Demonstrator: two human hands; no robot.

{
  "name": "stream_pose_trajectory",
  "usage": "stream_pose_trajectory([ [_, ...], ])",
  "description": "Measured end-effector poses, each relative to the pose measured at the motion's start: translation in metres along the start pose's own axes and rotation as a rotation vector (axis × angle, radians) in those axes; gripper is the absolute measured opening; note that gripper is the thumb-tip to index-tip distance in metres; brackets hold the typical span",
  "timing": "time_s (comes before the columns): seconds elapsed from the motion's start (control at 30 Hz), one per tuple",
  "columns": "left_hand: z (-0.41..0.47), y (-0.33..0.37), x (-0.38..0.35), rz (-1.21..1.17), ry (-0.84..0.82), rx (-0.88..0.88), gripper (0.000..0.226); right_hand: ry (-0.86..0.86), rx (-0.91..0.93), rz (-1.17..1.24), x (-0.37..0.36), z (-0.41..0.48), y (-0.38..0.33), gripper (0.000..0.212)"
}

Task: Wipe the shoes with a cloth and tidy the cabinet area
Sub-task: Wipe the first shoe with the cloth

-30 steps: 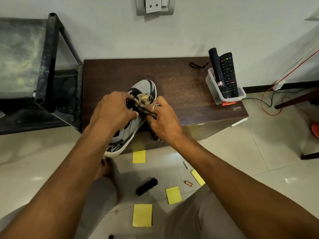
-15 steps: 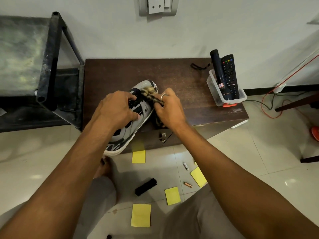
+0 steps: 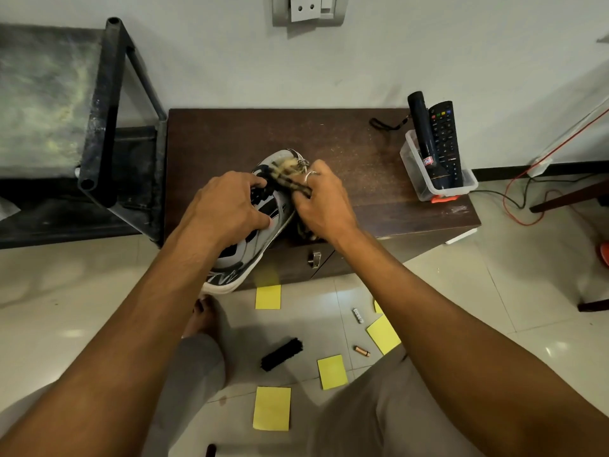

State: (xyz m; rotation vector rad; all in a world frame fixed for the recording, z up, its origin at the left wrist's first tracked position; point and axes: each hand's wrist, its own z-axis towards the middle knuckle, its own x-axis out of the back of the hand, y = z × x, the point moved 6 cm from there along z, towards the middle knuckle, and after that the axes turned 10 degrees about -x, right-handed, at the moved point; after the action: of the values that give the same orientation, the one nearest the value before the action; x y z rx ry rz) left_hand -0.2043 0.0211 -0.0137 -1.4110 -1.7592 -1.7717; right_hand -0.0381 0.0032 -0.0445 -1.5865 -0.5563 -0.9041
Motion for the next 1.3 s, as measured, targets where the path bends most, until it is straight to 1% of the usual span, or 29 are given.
stream_pose_trajectory([
  [0.07, 0.000, 0.000, -0.001, 0.002, 0.003, -0.011, 0.071, -0.061, 0.059, -0.003, -0.002, -0.006, -0.001, 0.020],
  [0.1, 0.000, 0.000, -0.001, 0.001, 0.003, -0.010, 0.070, -0.058, 0.041, -0.001, 0.000, -0.003, 0.003, 0.019],
  [0.2, 0.002, -0.001, -0.001, -0.001, 0.005, 0.000, 0.071, 0.043, -0.083, -0.019, 0.006, 0.009, 0.016, 0.018],
  [0.23, 0.001, -0.001, 0.000, -0.004, 0.004, 0.005, 0.071, 0.058, -0.092, -0.022, 0.005, 0.009, 0.014, 0.018],
  [0.27, 0.001, -0.001, 0.000, -0.007, 0.004, 0.007, 0.071, 0.044, -0.064, -0.020, 0.002, 0.007, 0.007, 0.017],
  [0.37, 0.000, -0.001, -0.001, 0.000, 0.015, 0.002, 0.070, -0.082, 0.049, -0.013, -0.003, -0.003, -0.002, 0.020],
  [0.4, 0.000, -0.001, -0.001, 0.001, 0.016, 0.004, 0.069, -0.096, 0.032, -0.026, 0.001, 0.001, 0.004, 0.020],
  [0.5, 0.002, -0.001, -0.001, 0.004, 0.012, 0.009, 0.071, -0.013, -0.114, -0.051, 0.015, 0.017, 0.029, 0.019],
  [0.53, 0.002, -0.002, -0.001, -0.002, 0.013, 0.009, 0.071, -0.011, -0.118, -0.045, 0.015, 0.017, 0.029, 0.019],
  [0.57, 0.002, -0.002, -0.001, -0.011, 0.017, 0.010, 0.071, -0.037, -0.086, -0.030, 0.013, 0.014, 0.025, 0.018],
  [0.63, 0.002, -0.002, -0.001, -0.024, 0.022, 0.011, 0.069, -0.141, 0.020, -0.010, 0.005, 0.005, 0.010, 0.015],
  [0.67, 0.002, -0.003, -0.001, -0.023, 0.023, 0.011, 0.069, -0.156, 0.044, -0.011, 0.003, 0.003, 0.008, 0.013],
  [0.7, 0.002, -0.002, -0.001, -0.017, 0.023, 0.010, 0.069, -0.133, 0.027, -0.014, 0.003, 0.005, 0.010, 0.012],
  [0.77, 0.002, -0.002, -0.001, -0.007, 0.022, 0.010, 0.069, -0.011, -0.068, -0.019, 0.009, 0.013, 0.021, 0.016],
  [0.8, 0.002, -0.002, 0.000, -0.008, 0.020, 0.010, 0.070, 0.023, -0.090, -0.018, 0.011, 0.014, 0.022, 0.017],
  [0.83, 0.002, -0.002, -0.001, -0.011, 0.017, 0.010, 0.070, 0.017, -0.068, -0.014, 0.010, 0.012, 0.019, 0.017],
  [0.93, 0.001, -0.002, -0.001, -0.009, 0.017, 0.009, 0.069, -0.117, 0.058, 0.015, 0.002, 0.005, 0.006, 0.018],
  [0.97, 0.001, -0.002, -0.001, -0.006, 0.022, 0.013, 0.069, -0.113, 0.043, 0.023, 0.002, 0.007, 0.009, 0.017],
  [1.0, 0.001, -0.002, -0.001, -0.005, 0.024, 0.016, 0.069, -0.070, -0.008, 0.021, 0.005, 0.010, 0.015, 0.016],
  [1.07, 0.000, -0.001, -0.001, 0.001, 0.021, 0.019, 0.070, 0.055, -0.099, -0.011, 0.008, 0.014, 0.022, 0.017],
  [1.1, -0.001, 0.000, 0.000, 0.004, 0.020, 0.020, 0.070, 0.079, -0.091, -0.024, 0.006, 0.013, 0.017, 0.019],
  [1.13, -0.001, 0.000, 0.000, 0.003, 0.020, 0.020, 0.069, 0.068, -0.046, -0.030, 0.003, 0.010, 0.008, 0.021],
  [1.2, -0.001, 0.001, 0.000, -0.005, 0.016, 0.019, 0.069, -0.013, 0.064, -0.028, -0.003, 0.006, -0.007, 0.025],
  [1.23, -0.001, 0.001, -0.001, -0.003, 0.015, 0.017, 0.069, -0.035, 0.082, -0.035, -0.003, 0.007, -0.007, 0.025],
  [1.3, 0.000, 0.001, -0.001, -0.003, 0.020, 0.018, 0.070, 0.008, 0.013, -0.076, 0.005, 0.015, 0.003, 0.022],
])
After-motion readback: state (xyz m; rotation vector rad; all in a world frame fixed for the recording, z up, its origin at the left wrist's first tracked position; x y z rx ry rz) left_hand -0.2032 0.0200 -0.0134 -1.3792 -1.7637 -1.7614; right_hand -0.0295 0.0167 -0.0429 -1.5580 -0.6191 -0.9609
